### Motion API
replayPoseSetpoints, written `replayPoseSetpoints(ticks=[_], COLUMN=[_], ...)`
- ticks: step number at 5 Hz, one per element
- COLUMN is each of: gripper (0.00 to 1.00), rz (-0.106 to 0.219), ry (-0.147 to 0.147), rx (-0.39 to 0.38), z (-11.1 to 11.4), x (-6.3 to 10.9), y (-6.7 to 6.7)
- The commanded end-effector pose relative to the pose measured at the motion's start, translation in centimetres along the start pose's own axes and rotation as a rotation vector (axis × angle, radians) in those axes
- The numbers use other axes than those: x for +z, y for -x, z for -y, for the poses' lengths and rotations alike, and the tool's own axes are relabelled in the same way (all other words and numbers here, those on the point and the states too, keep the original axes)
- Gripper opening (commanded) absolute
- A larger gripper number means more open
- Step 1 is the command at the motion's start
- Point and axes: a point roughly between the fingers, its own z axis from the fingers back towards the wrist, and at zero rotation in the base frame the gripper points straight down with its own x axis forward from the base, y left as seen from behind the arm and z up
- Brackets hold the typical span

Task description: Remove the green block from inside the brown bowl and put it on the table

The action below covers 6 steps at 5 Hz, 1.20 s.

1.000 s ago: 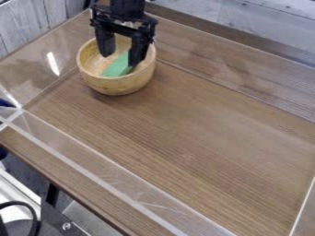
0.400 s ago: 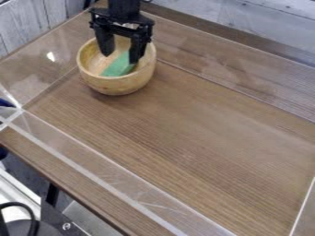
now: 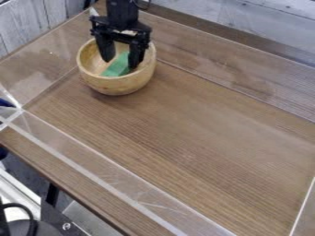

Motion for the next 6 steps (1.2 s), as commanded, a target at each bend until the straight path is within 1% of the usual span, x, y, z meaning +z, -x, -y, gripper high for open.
replayPoseSetpoints(ticks=[1,2,3,4,5,6], gripper=[1.00,1.00,0.00,0.00,1.00,1.00], rz=[0.096,0.116,0.102,0.092,0.077,0.079], ry=[-0.024,-0.027,-0.028,-0.027,-0.028,-0.006], rx=[0.003,-0.002,-0.020,-0.036,-0.053,-0.011], z=[-0.8,-0.8,-0.6,-0.5,-0.4,-0.6], x=[1.5,0.9,0.2,-0.2,-0.7,-0.7], y=[-1.2,-1.2,-1.7,-2.1,-2.4,-2.4])
